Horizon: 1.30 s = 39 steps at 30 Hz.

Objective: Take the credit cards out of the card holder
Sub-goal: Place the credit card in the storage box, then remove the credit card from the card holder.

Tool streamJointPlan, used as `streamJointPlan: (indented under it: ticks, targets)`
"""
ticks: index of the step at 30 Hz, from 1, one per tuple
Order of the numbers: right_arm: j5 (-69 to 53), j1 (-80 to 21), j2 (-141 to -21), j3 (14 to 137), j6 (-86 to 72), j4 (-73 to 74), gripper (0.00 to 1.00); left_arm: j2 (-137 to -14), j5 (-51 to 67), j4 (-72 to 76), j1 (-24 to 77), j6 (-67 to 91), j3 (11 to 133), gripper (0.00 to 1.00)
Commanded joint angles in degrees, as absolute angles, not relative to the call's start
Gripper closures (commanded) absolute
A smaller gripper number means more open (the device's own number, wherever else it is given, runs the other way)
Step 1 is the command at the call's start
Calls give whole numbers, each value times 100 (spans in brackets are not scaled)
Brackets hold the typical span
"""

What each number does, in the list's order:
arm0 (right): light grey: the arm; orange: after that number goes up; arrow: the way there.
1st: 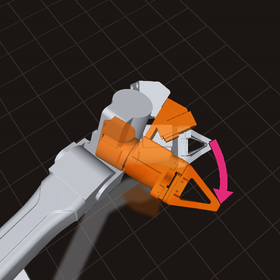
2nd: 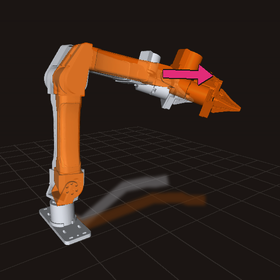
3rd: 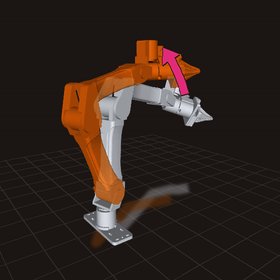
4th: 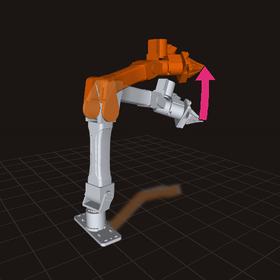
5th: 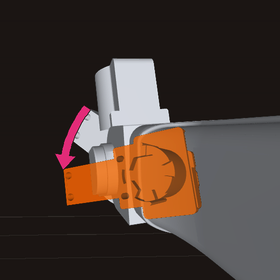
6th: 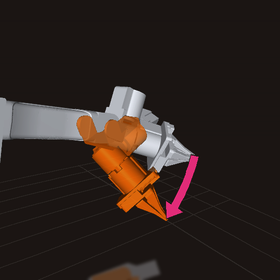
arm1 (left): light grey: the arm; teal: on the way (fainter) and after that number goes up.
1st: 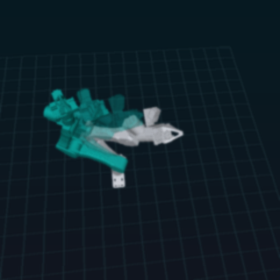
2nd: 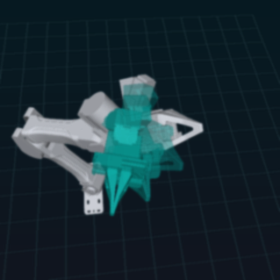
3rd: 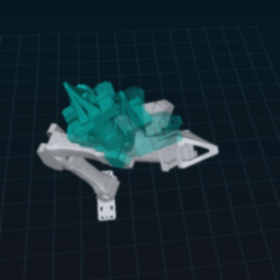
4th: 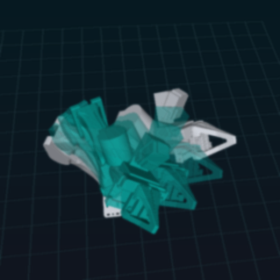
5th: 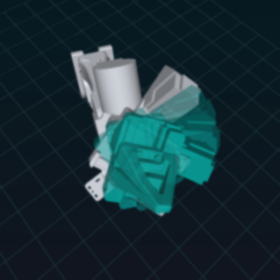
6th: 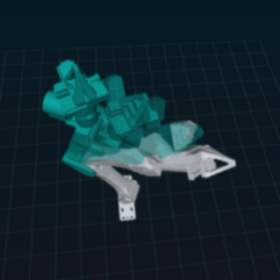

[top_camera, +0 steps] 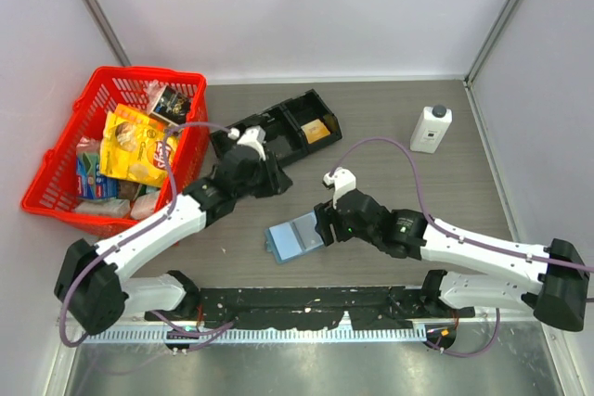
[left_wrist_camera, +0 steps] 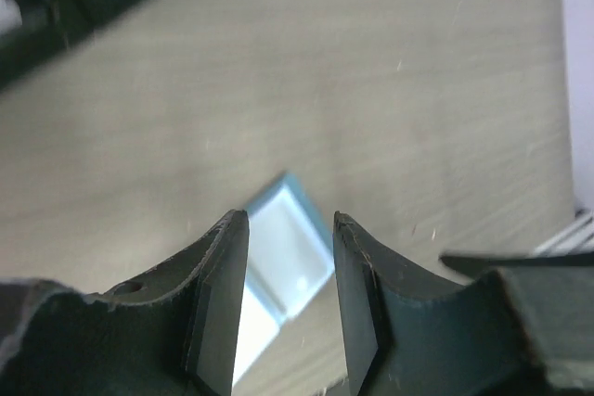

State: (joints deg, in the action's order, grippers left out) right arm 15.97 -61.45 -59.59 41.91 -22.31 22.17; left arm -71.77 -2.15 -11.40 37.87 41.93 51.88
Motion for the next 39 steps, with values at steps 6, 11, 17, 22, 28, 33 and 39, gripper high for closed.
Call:
streamJointPlan:
  ticks: [6, 11, 17, 22, 28, 33, 39]
  targets:
    - [1055, -6091, -6863, 4254, -3207, 1144, 37, -5810, -396, -1503, 4491, 5528, 3710, 60]
    - [940, -5898, -7303, 3920, -3551, 537, 48, -5985, -220, -1284, 4728, 5660, 3446, 68]
    - [967, -5827, -7769, 3858, -3612, 308, 56, -6477, -132, -958, 4886, 5599, 3217, 76]
    - [1072, -5783, -8041, 3832, -3639, 281, 58, -6872, -35, -852, 4922, 5476, 3041, 81]
    - [984, -5774, -8200, 3823, -3639, 299, 58, -6899, -114, -1019, 4948, 5344, 2857, 82]
    - [1002, -5766, -8270, 3815, -3639, 343, 58, -6978, -123, -1081, 4957, 5309, 2760, 82]
    - [967, -5766, -8367, 3841, -3612, 448, 58, -7005, -149, -1099, 4966, 5317, 2646, 84]
